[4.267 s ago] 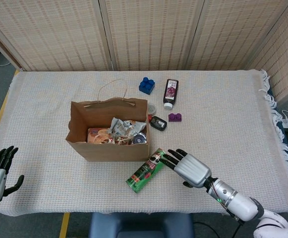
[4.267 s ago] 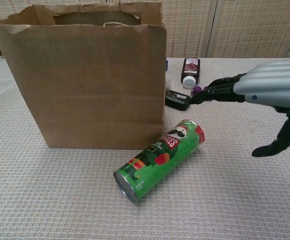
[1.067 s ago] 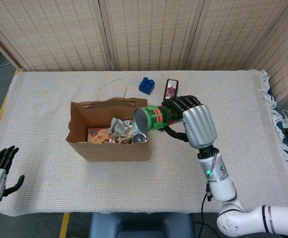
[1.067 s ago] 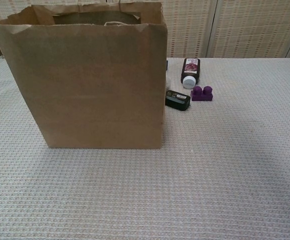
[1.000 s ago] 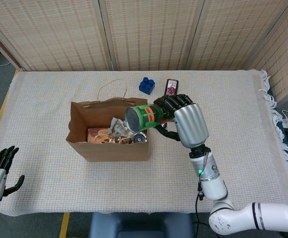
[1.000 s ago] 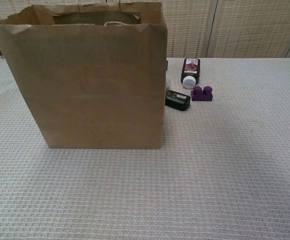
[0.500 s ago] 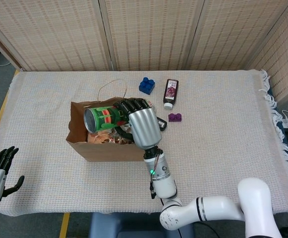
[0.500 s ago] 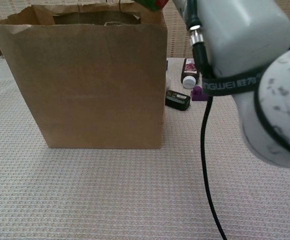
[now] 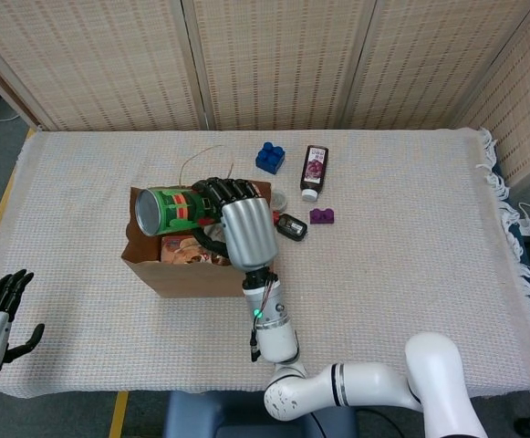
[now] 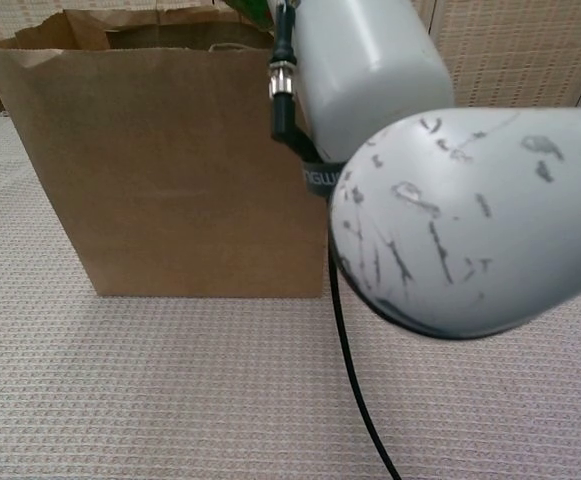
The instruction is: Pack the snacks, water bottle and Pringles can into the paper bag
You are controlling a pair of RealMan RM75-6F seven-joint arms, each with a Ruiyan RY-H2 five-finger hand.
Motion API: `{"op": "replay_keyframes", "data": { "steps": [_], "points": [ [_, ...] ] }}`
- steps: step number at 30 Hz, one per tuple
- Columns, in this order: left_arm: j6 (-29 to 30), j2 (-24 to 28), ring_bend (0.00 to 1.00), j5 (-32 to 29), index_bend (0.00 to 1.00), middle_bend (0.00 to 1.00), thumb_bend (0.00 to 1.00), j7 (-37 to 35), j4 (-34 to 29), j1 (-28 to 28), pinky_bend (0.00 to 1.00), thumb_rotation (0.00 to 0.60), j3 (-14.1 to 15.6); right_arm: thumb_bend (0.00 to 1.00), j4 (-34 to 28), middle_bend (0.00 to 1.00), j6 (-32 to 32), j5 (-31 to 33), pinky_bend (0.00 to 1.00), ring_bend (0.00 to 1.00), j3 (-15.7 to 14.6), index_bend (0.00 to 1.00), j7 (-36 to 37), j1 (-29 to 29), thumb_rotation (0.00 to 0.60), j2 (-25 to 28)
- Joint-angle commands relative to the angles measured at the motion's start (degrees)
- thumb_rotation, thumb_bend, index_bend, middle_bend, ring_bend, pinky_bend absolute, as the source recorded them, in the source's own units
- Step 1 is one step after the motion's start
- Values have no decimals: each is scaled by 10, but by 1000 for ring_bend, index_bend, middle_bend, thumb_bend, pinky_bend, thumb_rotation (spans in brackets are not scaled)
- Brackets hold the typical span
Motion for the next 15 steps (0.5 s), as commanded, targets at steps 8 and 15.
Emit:
{"op": "replay_keyframes", "data": {
  "steps": [8, 15],
  "points": [
    [1, -1, 0, -1, 0, 0, 371, 2, 0, 0, 0, 600, 0, 257, -63, 242, -56, 100, 304, 129, -24, 39, -94, -26, 600, 24],
    [0, 0, 0, -1, 0, 0, 371, 3, 0, 0, 0, 600, 0, 185, -86, 66, -52, 101, 134, 0, -20, 0, -96, -33, 600, 38]
  ]
}}
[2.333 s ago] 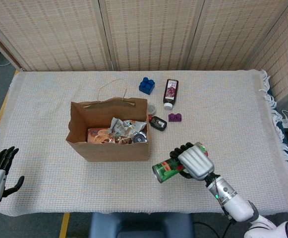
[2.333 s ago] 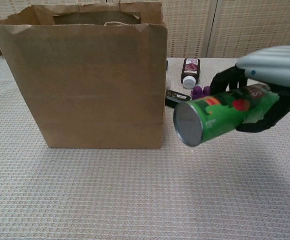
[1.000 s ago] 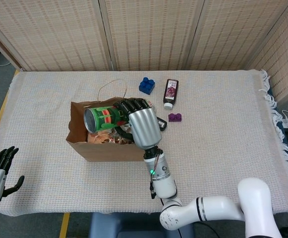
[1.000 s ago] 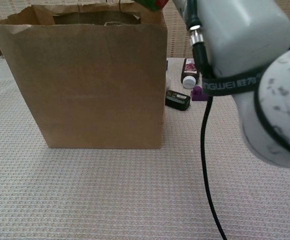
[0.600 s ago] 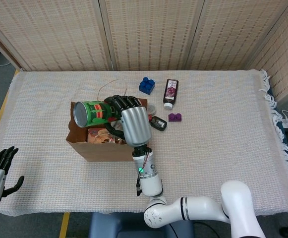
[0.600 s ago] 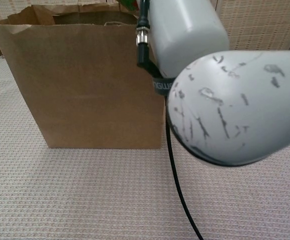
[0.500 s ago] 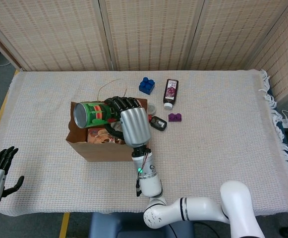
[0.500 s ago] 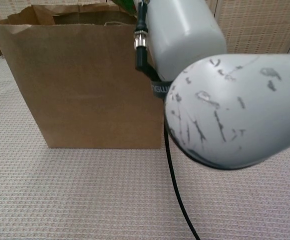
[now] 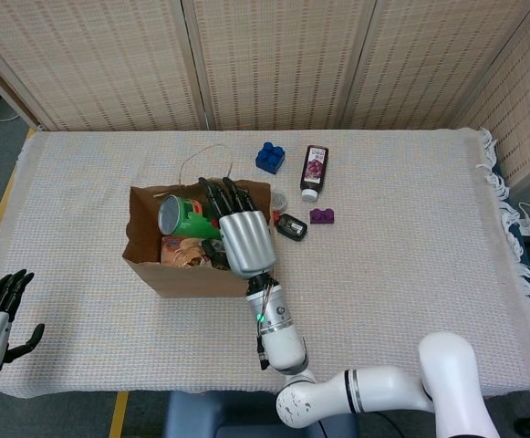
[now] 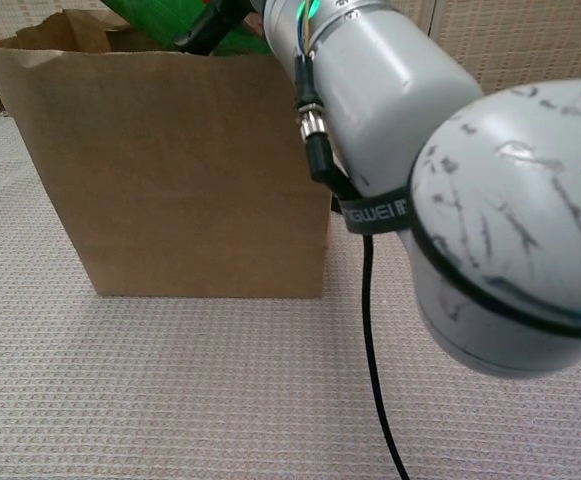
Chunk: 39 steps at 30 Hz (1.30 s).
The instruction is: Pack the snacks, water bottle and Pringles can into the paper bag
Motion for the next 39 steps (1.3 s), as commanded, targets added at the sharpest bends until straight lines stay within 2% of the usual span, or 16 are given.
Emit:
{"op": "replay_keyframes", "data": {
  "steps": [1, 6, 9, 12, 15, 18, 22, 24, 31, 36, 39],
  "points": [
    [0, 0, 0, 0, 0, 0, 371, 0, 0, 0, 0, 600, 0, 182, -12, 66, 5, -6, 131, 0, 0, 0, -1, -6, 600, 10],
    [1, 0, 0, 1, 0, 0, 370, -1, 1, 0, 0, 600, 0, 176, -61, 65, 13, -14, 126, 0, -20, 0, -16, -29, 600, 44],
    [1, 0, 0, 0, 0, 0, 371, -1, 1, 1, 0, 600, 0, 176, -124, 65, 22, -26, 118, 0, -60, 0, -40, -63, 600, 94],
    [2, 0, 0, 0, 0, 0, 371, -2, 1, 2, 0, 600, 1, 176, -210, 65, 40, -45, 118, 0, -129, 0, -70, -120, 600, 177],
    [3, 0, 0, 1, 0, 0, 371, -2, 1, 2, 0, 600, 1, 176, -258, 65, 62, -92, 111, 0, -198, 0, -67, -176, 600, 256],
    [3, 0, 0, 0, 0, 0, 371, 3, 0, 2, 0, 600, 1, 175, -276, 61, 86, -159, 95, 0, -276, 0, -4, -247, 600, 343],
    [3, -2, 0, -1, 0, 0, 371, 12, -2, 2, 0, 600, 0, 175, -266, 41, 109, -207, 81, 0, -344, 0, 109, -324, 600, 427],
    [3, -3, 0, -2, 0, 0, 371, 19, -4, 2, 0, 600, -1, 175, -249, 36, 114, -229, 78, 0, -366, 0, 158, -352, 600, 461],
    [2, -6, 0, -7, 0, 0, 371, 35, -8, 0, 0, 600, -4, 175, -165, 35, 134, -279, 78, 0, -388, 0, 243, -412, 600, 510],
    [3, -6, 0, -8, 0, 0, 371, 35, -8, 1, 0, 600, -4, 176, -107, 30, 144, -294, 71, 0, -395, 0, 288, -451, 600, 510],
    [3, -6, 0, -8, 0, 0, 371, 32, -7, 1, 0, 600, -4, 176, -37, 29, 164, -311, 71, 0, -393, 0, 320, -480, 600, 487]
  ]
}}
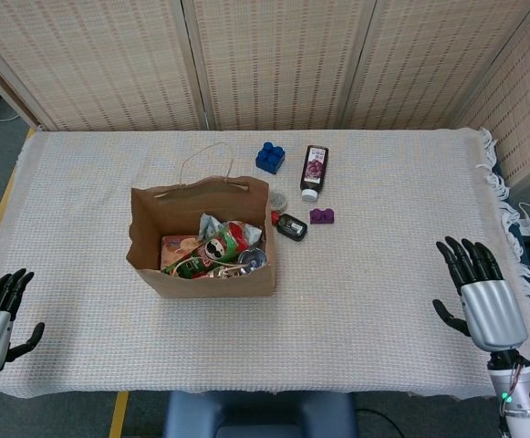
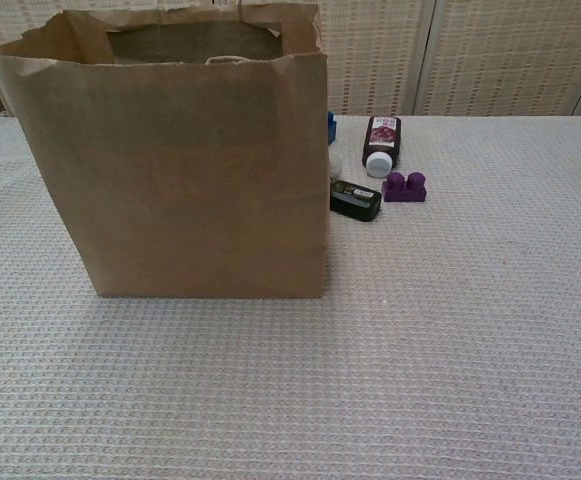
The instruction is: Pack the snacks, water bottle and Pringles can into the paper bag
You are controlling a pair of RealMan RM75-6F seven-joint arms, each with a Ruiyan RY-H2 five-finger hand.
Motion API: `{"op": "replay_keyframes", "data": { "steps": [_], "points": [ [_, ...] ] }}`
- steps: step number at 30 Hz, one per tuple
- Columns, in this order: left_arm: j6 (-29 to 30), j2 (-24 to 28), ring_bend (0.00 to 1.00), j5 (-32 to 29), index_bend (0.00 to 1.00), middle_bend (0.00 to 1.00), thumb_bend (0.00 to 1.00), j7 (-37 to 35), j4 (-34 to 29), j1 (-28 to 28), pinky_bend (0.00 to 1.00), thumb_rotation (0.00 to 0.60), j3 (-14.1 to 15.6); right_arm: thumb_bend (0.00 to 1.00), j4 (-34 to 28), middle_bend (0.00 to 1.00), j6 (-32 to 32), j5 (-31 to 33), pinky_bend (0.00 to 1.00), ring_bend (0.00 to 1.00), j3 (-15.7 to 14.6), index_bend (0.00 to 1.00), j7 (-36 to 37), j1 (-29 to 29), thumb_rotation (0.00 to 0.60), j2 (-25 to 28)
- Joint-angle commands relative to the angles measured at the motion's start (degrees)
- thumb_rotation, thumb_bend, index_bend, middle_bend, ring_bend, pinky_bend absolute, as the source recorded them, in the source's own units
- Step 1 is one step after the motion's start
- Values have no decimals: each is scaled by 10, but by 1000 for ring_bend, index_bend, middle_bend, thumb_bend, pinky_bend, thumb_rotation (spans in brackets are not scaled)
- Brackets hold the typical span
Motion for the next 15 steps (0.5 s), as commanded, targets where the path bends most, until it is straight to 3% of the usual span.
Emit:
{"op": "replay_keyframes", "data": {
  "steps": [1, 3, 9, 15],
  "points": [
    [0, 0, 0, 1, 0, 0, 371, -1, 0, 0, 0, 600, 0, 175, 92, 29, 29, -25, 71, 0, -2, 0, 45, -44, 600, -29],
    [0, 0, 0, 1, 0, 0, 371, -1, 1, 0, 0, 600, 0, 176, 139, 26, 36, -25, 63, 0, 1, 0, 70, -62, 600, -49],
    [-1, 0, 0, 1, 0, 0, 371, 1, 1, -1, 0, 600, 0, 175, 176, 0, 54, -48, 32, 0, 25, 0, 87, -78, 600, -65],
    [1, -1, 0, 0, 0, 0, 371, 4, 0, 1, 0, 600, 0, 175, 172, 0, 26, -43, 30, 0, 35, 0, 85, -84, 600, -65]
  ]
}}
